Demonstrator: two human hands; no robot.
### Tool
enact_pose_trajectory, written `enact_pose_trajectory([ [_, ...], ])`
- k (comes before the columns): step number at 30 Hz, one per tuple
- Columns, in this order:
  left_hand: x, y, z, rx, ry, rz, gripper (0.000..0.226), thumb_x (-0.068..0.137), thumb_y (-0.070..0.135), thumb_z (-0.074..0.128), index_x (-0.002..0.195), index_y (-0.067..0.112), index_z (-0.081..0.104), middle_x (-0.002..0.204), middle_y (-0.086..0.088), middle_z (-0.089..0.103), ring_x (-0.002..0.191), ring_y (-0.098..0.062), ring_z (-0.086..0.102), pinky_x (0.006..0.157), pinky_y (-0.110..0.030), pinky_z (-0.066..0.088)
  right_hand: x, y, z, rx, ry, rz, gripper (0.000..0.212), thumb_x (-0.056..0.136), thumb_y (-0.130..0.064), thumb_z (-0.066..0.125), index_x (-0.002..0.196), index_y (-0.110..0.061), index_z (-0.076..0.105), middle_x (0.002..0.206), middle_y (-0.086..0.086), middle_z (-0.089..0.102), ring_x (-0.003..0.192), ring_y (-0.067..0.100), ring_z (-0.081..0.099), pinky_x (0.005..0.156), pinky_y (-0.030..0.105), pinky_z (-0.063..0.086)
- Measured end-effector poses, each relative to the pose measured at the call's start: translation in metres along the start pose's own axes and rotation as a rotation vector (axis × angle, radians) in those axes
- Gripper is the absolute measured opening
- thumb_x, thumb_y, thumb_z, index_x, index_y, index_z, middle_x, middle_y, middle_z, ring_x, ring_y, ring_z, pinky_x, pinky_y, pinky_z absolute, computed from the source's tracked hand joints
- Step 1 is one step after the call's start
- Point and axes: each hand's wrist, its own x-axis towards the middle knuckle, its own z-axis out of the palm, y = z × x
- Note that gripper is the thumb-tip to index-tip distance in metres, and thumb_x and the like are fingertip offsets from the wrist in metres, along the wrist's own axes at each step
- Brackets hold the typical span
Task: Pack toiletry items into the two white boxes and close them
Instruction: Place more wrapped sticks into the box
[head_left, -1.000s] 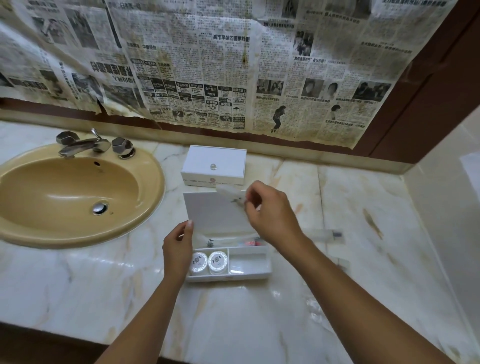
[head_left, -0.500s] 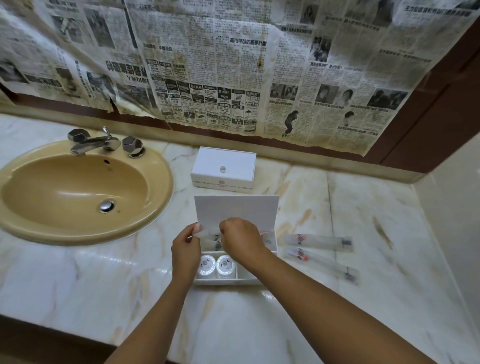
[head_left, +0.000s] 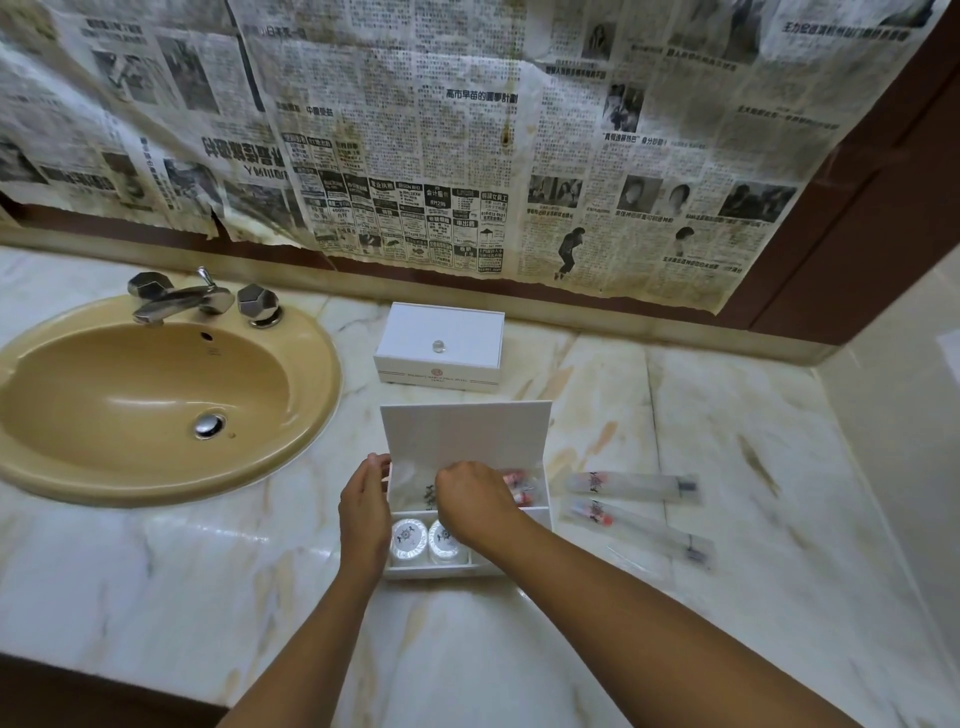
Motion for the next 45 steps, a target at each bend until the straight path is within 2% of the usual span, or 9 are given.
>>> enact_pose_trajectory([
  [5, -0.002, 0.003, 0.0, 0.032, 0.0, 0.035, 0.02, 0.101, 0.02, 0.05, 0.1, 0.015, 0.069, 0.097, 0.003, 0.071, 0.089, -0.009, 0.064, 0.077, -0.02, 0.047, 0.002, 0.0, 0.001, -0.03, -0.059, -0.044, 0.027, 0.097, -0.018, 0.047, 0.116, -0.01, 0.065, 0.11, 0.013, 0.064, 0.1, 0.029, 0.059, 0.076, 0.033, 0.043],
  [10, 0.001, -0.001, -0.001, 0.079, 0.005, 0.065, 0.022, 0.101, 0.025, 0.052, 0.098, 0.013, 0.07, 0.094, 0.002, 0.071, 0.086, -0.011, 0.064, 0.078, -0.026, 0.048, 0.003, -0.011, -0.003, 0.026, 0.046, -0.069, 0.019, 0.092, -0.015, 0.05, 0.102, -0.008, 0.064, 0.103, 0.013, 0.063, 0.096, 0.03, 0.057, 0.074, 0.034, 0.04],
  [17, 0.002, -0.003, 0.0, 0.053, 0.013, 0.061, 0.022, 0.1, 0.025, 0.053, 0.092, 0.015, 0.071, 0.089, 0.0, 0.073, 0.083, -0.016, 0.065, 0.078, -0.03, 0.051, 0.004, -0.006, 0.021, 0.081, -0.158, -0.108, 0.056, 0.098, -0.049, 0.029, 0.126, -0.009, 0.056, 0.131, 0.01, 0.049, 0.123, 0.027, 0.041, 0.098, 0.041, 0.035],
  [22, 0.002, -0.004, 0.001, 0.056, 0.019, 0.059, 0.023, 0.1, 0.026, 0.053, 0.097, 0.013, 0.071, 0.092, -0.002, 0.073, 0.086, -0.018, 0.066, 0.078, -0.03, 0.051, 0.004, -0.004, 0.022, 0.105, -0.18, -0.1, 0.058, 0.094, -0.055, 0.032, 0.127, -0.013, 0.057, 0.135, 0.008, 0.048, 0.125, 0.025, 0.04, 0.1, 0.043, 0.033],
  [29, 0.003, -0.004, 0.0, 0.07, 0.013, 0.054, 0.024, 0.101, 0.028, 0.052, 0.103, 0.013, 0.071, 0.097, 0.002, 0.072, 0.084, -0.005, 0.065, 0.071, -0.016, 0.047, -0.016, 0.034, -0.011, 0.389, 0.208, -0.029, 0.031, 0.092, -0.025, 0.05, 0.118, -0.014, 0.065, 0.115, 0.004, 0.062, 0.108, 0.021, 0.054, 0.091, 0.034, 0.044],
  [32, 0.004, -0.005, 0.0, 0.063, 0.01, 0.051, 0.025, 0.1, 0.03, 0.053, 0.103, 0.014, 0.071, 0.099, 0.003, 0.072, 0.089, -0.006, 0.064, 0.078, -0.02, 0.047, -0.023, 0.066, -0.022, 0.495, 0.377, 0.113, 0.024, 0.088, -0.014, 0.052, 0.105, -0.012, 0.07, 0.103, 0.004, 0.067, 0.095, 0.02, 0.06, 0.083, 0.03, 0.046],
  [38, 0.001, -0.002, 0.001, 0.064, 0.015, 0.056, 0.023, 0.101, 0.029, 0.053, 0.102, 0.015, 0.071, 0.095, 0.006, 0.071, 0.085, 0.001, 0.062, 0.077, -0.016, 0.044, -0.036, 0.122, -0.018, 0.423, 0.486, 0.372, 0.017, 0.087, -0.011, 0.05, 0.085, -0.01, 0.067, 0.088, 0.005, 0.066, 0.077, 0.021, 0.058, 0.067, 0.032, 0.049],
  [43, 0.0, -0.001, 0.0, 0.063, 0.019, 0.052, 0.02, 0.1, 0.029, 0.053, 0.098, 0.021, 0.071, 0.095, 0.01, 0.071, 0.09, -0.003, 0.063, 0.081, -0.02, 0.045, -0.042, 0.155, 0.004, 0.338, 0.131, 0.549, 0.043, 0.087, -0.007, 0.053, 0.128, -0.02, 0.056, 0.126, 0.005, 0.055, 0.104, 0.026, 0.059, 0.082, 0.032, 0.048],
  [45, 0.0, -0.001, 0.001, 0.066, 0.02, 0.055, 0.019, 0.1, 0.029, 0.053, 0.097, 0.021, 0.07, 0.093, 0.01, 0.071, 0.088, -0.003, 0.063, 0.081, -0.02, 0.046, -0.044, 0.161, 0.011, 0.287, 0.031, 0.532, 0.036, 0.084, -0.006, 0.057, 0.117, -0.019, 0.06, 0.12, 0.006, 0.056, 0.105, 0.028, 0.059, 0.076, 0.031, 0.046],
])
